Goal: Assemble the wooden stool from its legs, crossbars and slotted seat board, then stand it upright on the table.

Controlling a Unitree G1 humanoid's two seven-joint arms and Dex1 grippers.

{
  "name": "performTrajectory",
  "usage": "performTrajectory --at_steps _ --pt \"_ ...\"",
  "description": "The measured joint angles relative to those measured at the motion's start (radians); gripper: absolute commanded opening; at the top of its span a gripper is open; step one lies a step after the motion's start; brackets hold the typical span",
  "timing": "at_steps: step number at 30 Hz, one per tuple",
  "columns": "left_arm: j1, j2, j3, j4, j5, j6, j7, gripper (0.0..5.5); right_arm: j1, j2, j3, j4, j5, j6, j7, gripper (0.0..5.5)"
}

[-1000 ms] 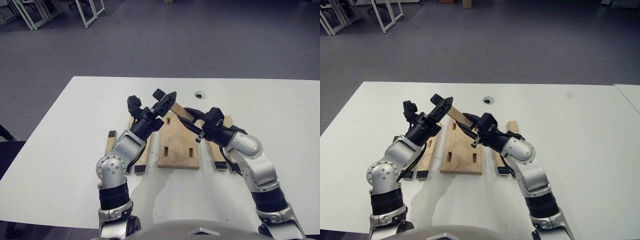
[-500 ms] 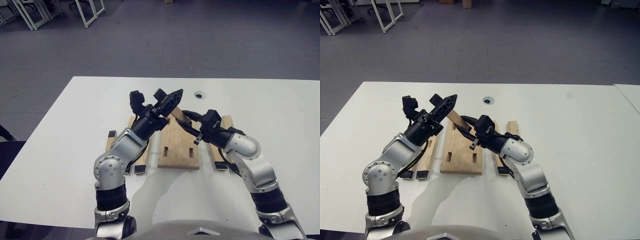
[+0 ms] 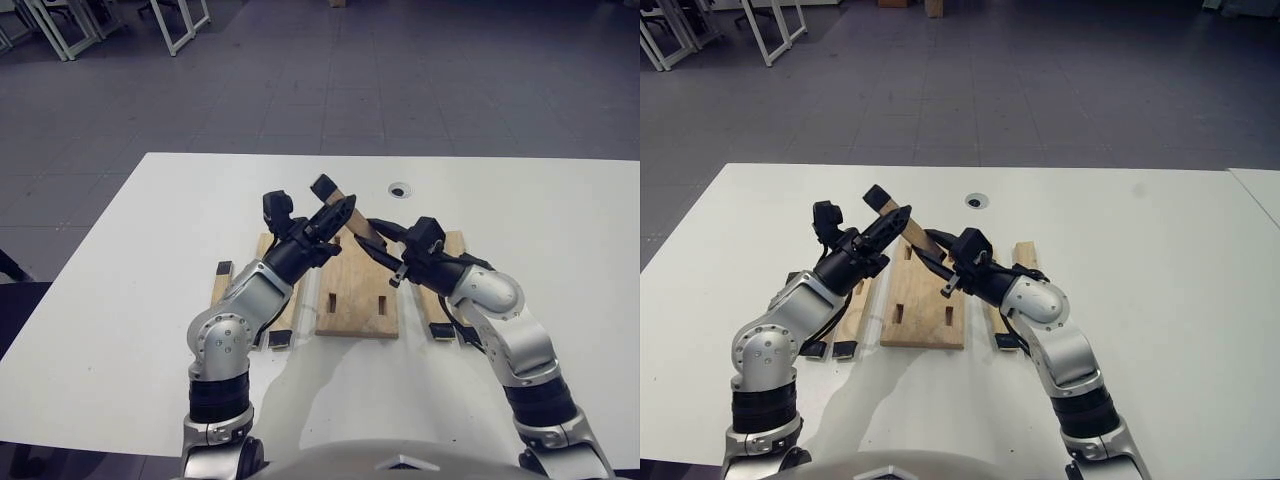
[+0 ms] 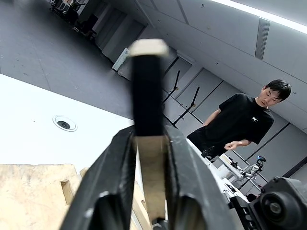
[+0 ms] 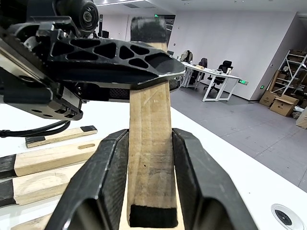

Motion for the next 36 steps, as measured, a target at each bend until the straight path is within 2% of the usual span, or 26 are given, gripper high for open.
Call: performTrajectory --at_steps 5,6,12,16,23,30,36 --pt "0.0 -0.001 -0.004 0.012 0.018 -0.008 -0.019 0.44 0.001 -0.001 0.001 0.0 0.0 0.014 -0.001 1.3" --pt "0.0 -0.001 -0.006 0.015 0.019 -0.009 -0.02 0.44 0.002 -0.002 0.001 0.0 0.0 0.016 -0.001 1.71" --pt "0.001 0.037 0.023 0.09 0.174 -0.102 0.004 0.43 0.024 -0.043 0.002 -0.052 0.032 0.056 0.034 2.87" --pt "0.016 0.048 0.016 0.064 0.247 -0.119 0.027 0.43 0.039 -0.07 0.001 -0.034 0.017 0.07 0.026 2.89" --pt "0.225 0.175 0.023 -0.185 0.559 -0.139 0.2 0.43 0.034 -0.056 -0.136 0.1 0.0 0.174 -0.123 2.89" --pt "0.282 0.209 0.136 -0.21 0.575 -0.122 0.19 0.43 0.045 -0.026 -0.136 0.096 -0.013 0.194 -0.189 2.89" --pt "0.27 0.198 0.134 -0.157 0.577 -0.123 0.17 0.43 0.046 -0.026 -0.124 0.091 -0.022 0.195 -0.189 2.89"
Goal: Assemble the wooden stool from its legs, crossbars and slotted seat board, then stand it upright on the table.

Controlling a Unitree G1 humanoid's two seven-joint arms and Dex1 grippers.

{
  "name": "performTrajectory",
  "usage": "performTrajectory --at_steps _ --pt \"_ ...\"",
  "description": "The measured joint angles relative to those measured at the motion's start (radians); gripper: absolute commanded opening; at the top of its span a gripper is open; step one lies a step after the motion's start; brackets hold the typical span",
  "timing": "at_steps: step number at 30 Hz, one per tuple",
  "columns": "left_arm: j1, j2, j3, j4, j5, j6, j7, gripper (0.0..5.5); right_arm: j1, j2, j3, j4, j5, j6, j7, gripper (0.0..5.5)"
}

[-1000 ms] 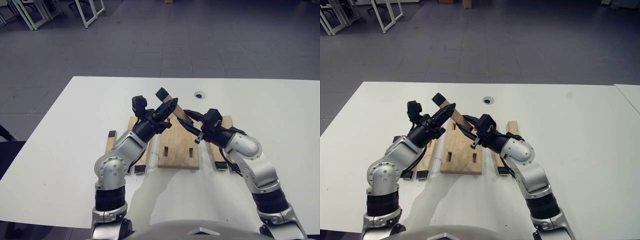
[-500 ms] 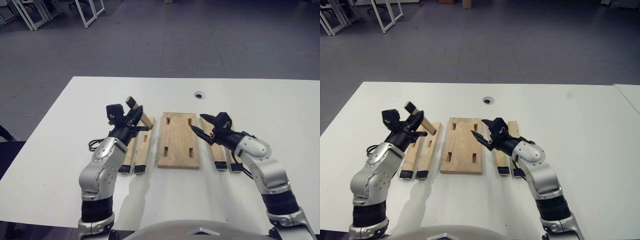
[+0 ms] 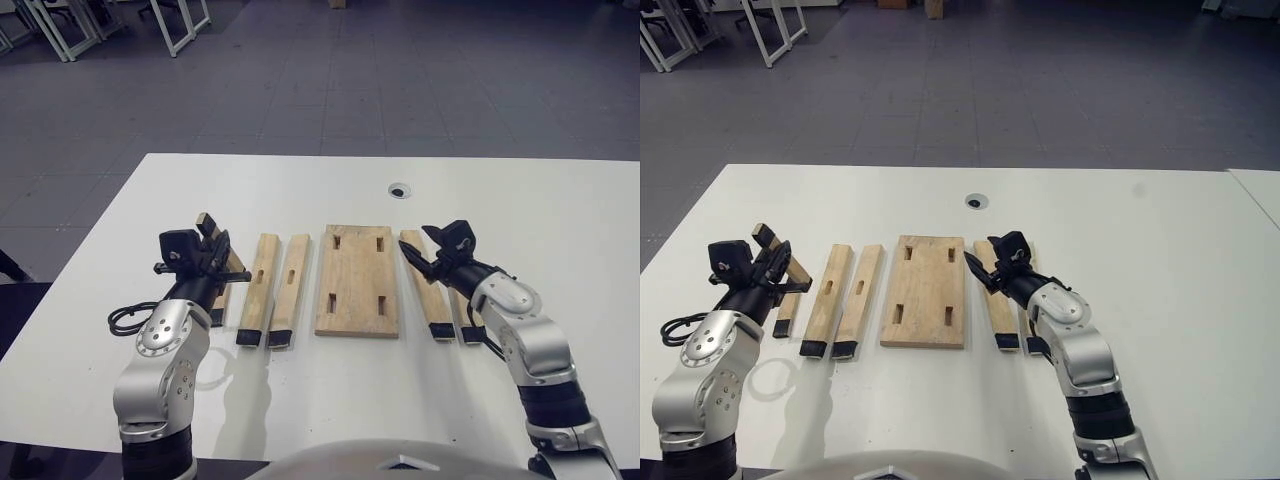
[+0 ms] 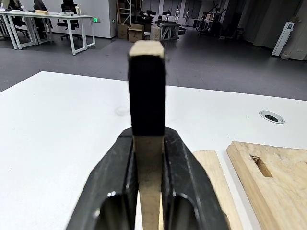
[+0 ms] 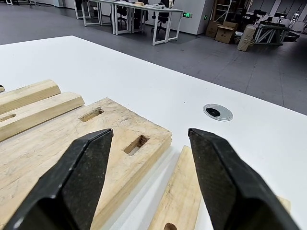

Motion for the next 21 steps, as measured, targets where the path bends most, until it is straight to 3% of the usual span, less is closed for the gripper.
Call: performTrajectory --at_steps 21 --pt "-0.035 -0.054 -0.084 0.064 0.055 -0.031 -0.012 0.43 0.0 -0.002 0.025 -0.028 -0.021 0.011 0.002 2.89"
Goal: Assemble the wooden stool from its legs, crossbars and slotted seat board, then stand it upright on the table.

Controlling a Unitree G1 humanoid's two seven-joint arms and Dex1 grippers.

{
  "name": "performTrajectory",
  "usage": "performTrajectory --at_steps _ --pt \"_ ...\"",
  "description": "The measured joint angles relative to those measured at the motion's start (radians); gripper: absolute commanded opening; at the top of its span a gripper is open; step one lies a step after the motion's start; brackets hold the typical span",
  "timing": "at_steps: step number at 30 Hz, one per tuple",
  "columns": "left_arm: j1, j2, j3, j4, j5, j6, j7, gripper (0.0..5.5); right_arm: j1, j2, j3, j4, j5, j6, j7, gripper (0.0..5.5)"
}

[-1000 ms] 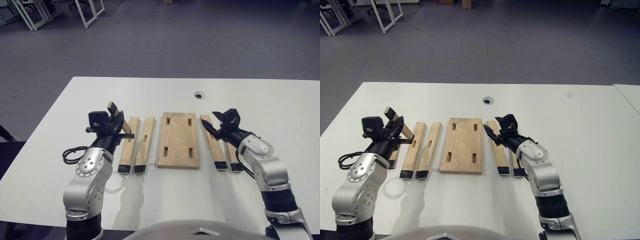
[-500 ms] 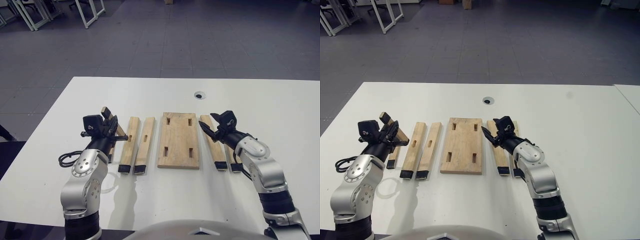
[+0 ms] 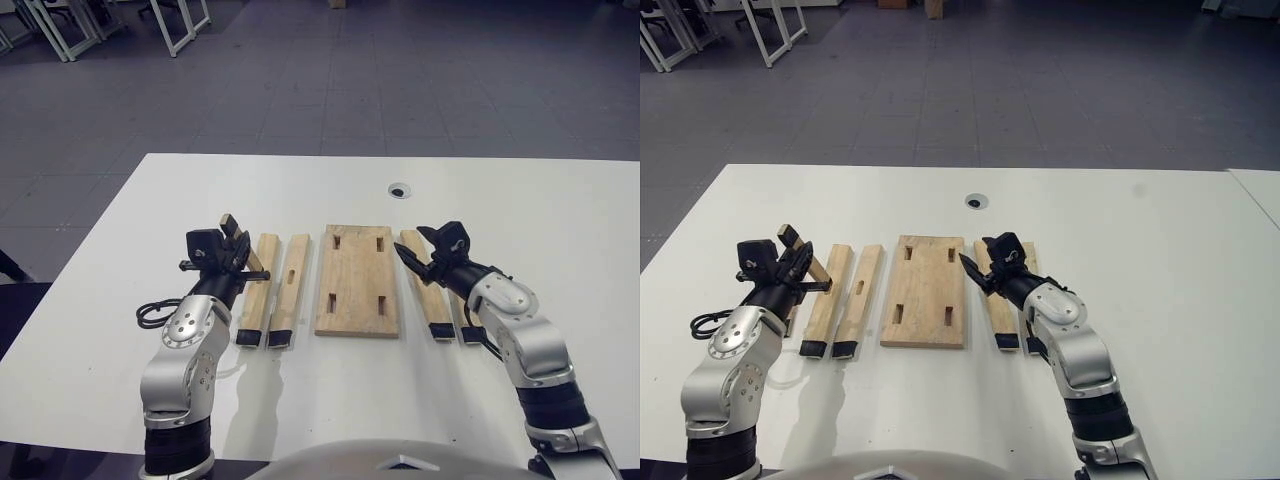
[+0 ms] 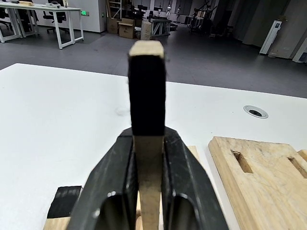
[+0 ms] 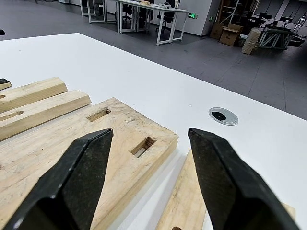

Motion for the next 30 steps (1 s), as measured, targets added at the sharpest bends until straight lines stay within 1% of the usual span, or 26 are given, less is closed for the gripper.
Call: performTrajectory --at_steps 16,30 --pt "-0.002 0.0 0.011 0.031 0.018 -0.02 -0.008 0.43 0.0 0.0 0.0 -0.032 0.002 0.031 0.0 2.89" --pt "0.003 0.002 0.009 0.131 0.044 -0.114 -0.05 0.43 0.016 0.002 0.0 -0.063 0.003 0.047 -0.004 2.89"
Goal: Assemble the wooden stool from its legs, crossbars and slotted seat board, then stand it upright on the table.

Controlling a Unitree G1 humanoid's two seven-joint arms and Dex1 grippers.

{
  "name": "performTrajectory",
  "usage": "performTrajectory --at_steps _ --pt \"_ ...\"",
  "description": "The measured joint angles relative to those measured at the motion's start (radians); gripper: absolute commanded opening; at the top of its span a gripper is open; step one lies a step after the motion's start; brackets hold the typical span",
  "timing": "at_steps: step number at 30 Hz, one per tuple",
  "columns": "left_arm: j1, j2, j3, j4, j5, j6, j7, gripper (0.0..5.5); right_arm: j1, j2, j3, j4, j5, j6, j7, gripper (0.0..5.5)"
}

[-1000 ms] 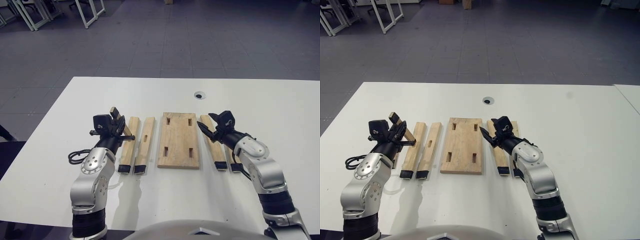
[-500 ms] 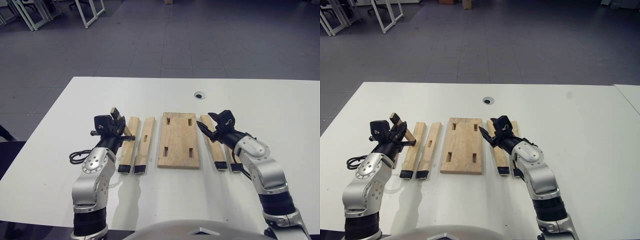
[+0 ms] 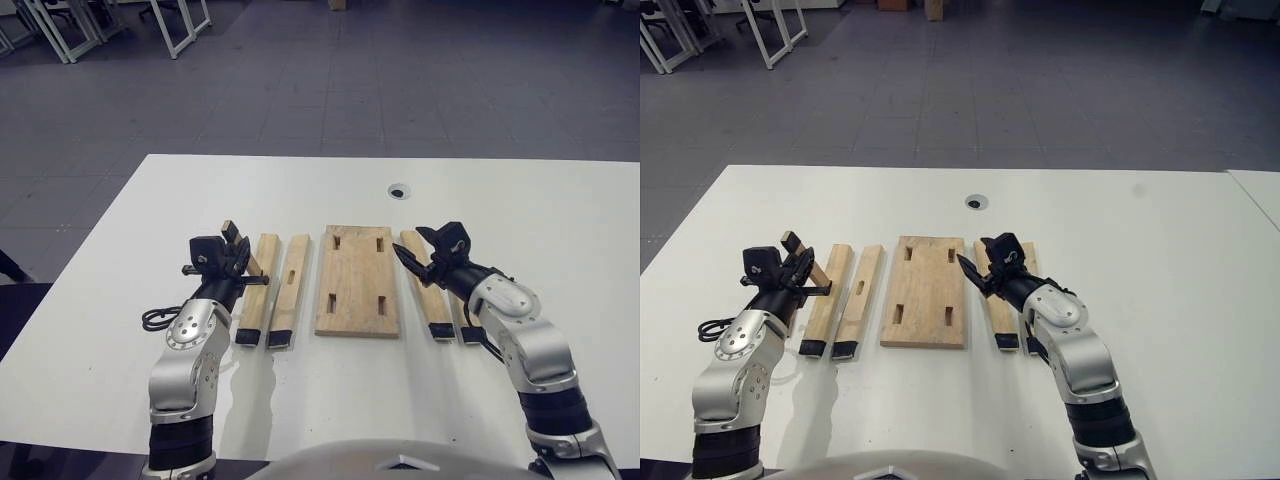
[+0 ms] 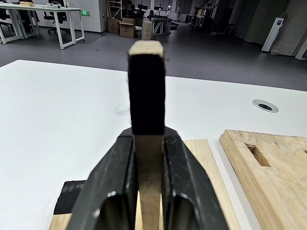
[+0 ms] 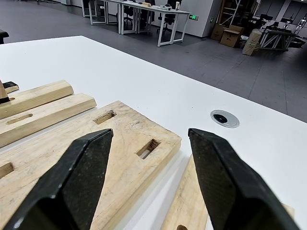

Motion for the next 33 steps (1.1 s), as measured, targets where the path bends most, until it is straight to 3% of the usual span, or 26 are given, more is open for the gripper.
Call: performTrajectory --at_steps 9,15,21,33 --pt "-0.16 -0.009 0.027 0.192 -0.021 0.027 -0.004 0.43 0.005 0.003 0.0 0.0 0.0 0.0 -0.002 2.89" --pt "-0.166 -0.019 0.015 0.216 0.005 -0.023 -0.004 0.42 0.009 0.005 0.0 0.0 0.0 0.0 -0.007 2.89" --pt "-0.075 -0.048 -0.01 0.15 0.048 -0.116 0.001 0.42 0.01 0.006 0.0 -0.001 0.0 0.0 -0.009 2.89" --pt "0.22 -0.142 -0.008 0.13 0.086 -0.518 -0.018 0.42 0.018 0.005 0.0 -0.002 0.0 0.001 -0.016 2.89"
